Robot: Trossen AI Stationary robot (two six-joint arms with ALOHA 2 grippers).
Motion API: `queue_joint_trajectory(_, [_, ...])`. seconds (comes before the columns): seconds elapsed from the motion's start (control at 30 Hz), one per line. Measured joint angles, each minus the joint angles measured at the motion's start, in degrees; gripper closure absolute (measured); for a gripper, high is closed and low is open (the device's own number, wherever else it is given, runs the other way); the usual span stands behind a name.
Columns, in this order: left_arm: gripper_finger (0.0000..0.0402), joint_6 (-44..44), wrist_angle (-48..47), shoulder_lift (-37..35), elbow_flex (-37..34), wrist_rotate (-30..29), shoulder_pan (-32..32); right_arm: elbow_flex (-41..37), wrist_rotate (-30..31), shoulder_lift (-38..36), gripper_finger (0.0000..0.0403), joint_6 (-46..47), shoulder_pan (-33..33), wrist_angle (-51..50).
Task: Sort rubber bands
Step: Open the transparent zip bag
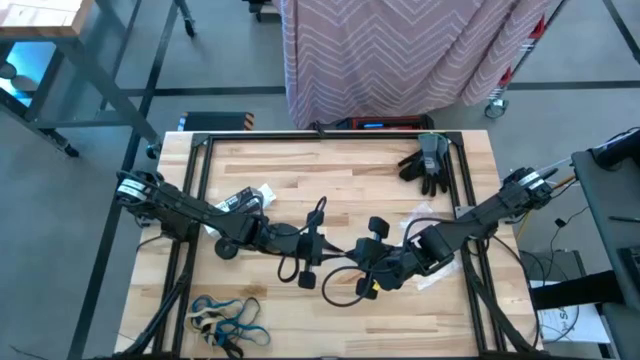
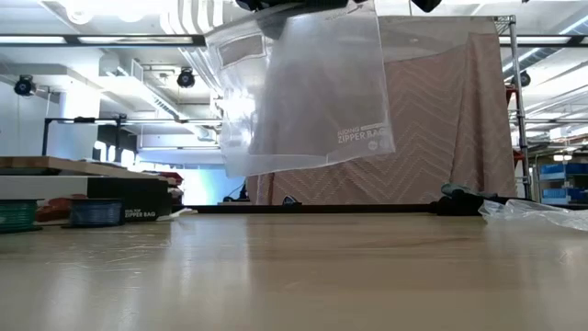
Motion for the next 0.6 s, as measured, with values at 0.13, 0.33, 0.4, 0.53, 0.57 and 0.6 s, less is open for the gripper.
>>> queue_joint_trajectory(0.13, [0.0364,0.0,0.1,0.0,0.0,0.0,0.0,0.0,0.0,0.0,0.0403,0.0,0.0,-0.4])
queue_joint_trajectory(0.33, [0.0379,-0.1,-0.9,-0.4,0.0,0.0,0.0,0.0,-0.1,-0.1,0.0403,0.1,0.0,-2.4])
queue_joint_trajectory(0.4, [0.0389,-0.1,-0.9,-0.4,0.0,0.0,0.0,0.0,-0.3,-0.2,0.0403,0.4,0.1,-2.4])
queue_joint_trajectory(0.53, [0.0394,-0.1,-0.9,-0.5,0.0,0.1,0.0,0.0,-0.4,-0.2,0.0403,0.4,0.1,-2.5])
queue_joint_trajectory(0.57, [0.0389,-0.2,-0.9,-0.5,0.0,0.4,0.0,0.0,-0.5,-0.2,0.0403,0.4,0.1,-2.4])
queue_joint_trajectory(0.6, [0.0382,-0.7,-0.6,-0.5,0.0,0.7,0.0,0.0,-0.5,-0.2,0.0403,0.4,0.1,-2.4])
